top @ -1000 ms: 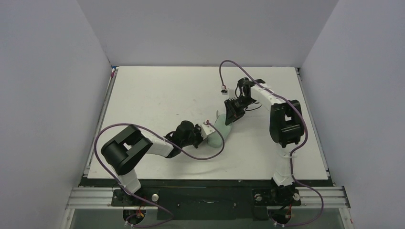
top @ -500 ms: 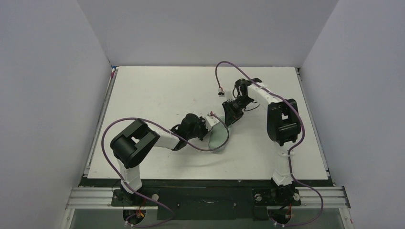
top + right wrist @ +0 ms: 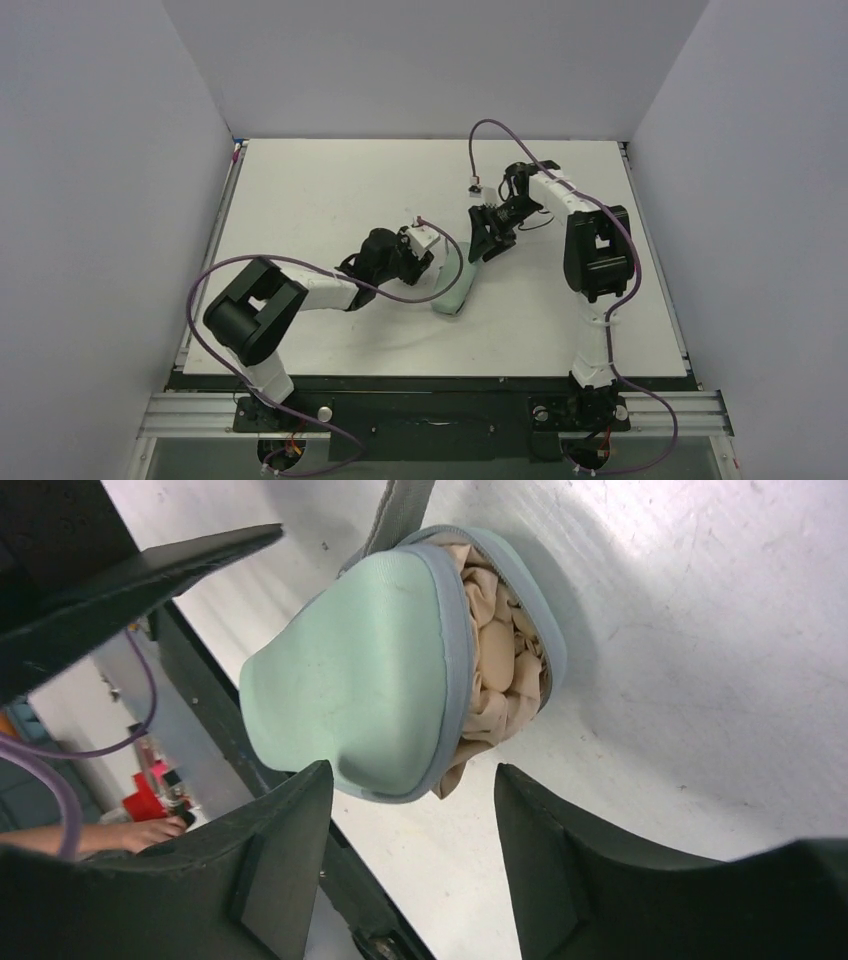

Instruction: Open the umbrella

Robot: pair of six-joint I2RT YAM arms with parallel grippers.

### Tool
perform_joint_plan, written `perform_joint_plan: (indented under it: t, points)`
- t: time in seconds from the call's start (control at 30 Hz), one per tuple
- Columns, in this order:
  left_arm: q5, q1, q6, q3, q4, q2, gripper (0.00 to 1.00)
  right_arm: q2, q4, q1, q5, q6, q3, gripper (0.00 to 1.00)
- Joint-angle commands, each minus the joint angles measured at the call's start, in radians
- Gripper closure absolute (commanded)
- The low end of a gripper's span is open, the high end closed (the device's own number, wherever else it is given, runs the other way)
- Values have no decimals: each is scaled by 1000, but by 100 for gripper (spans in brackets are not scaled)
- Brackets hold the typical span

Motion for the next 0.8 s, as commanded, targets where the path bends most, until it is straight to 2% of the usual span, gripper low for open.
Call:
perform_joint_plan:
  t: [0.0, 0.13, 0.17, 0.23, 0.5, 0.57, 0.7, 0.77]
  points:
    - [16, 27, -52, -31, -45, -124, 49, -37, -29, -10, -128, 11, -54, 44]
    - [22, 35, -73, -61, -86, -208, 34, -71, -23, 4, -214, 10, -111, 46]
    - [24, 34, -74, -72, -91, -236, 27, -76, -22, 9, -233, 12, -113, 46]
    - [25, 32, -75, -81, -113, -271, 22, -82, -18, 37, -245, 17, -101, 48]
    - [35, 22, -93, -80, -186, -354, 17, -123, 69, 101, -238, 122, -51, 51]
    - [31, 16, -97, -80, -195, -362, 9, -130, 97, 119, -229, 156, -57, 51]
    - [25, 10, -146, -58, -216, -364, 6, -171, 277, 151, -192, 319, -134, 51]
    - [25, 2, -173, -50, -226, -363, 5, -201, 443, 159, -167, 422, -182, 50]
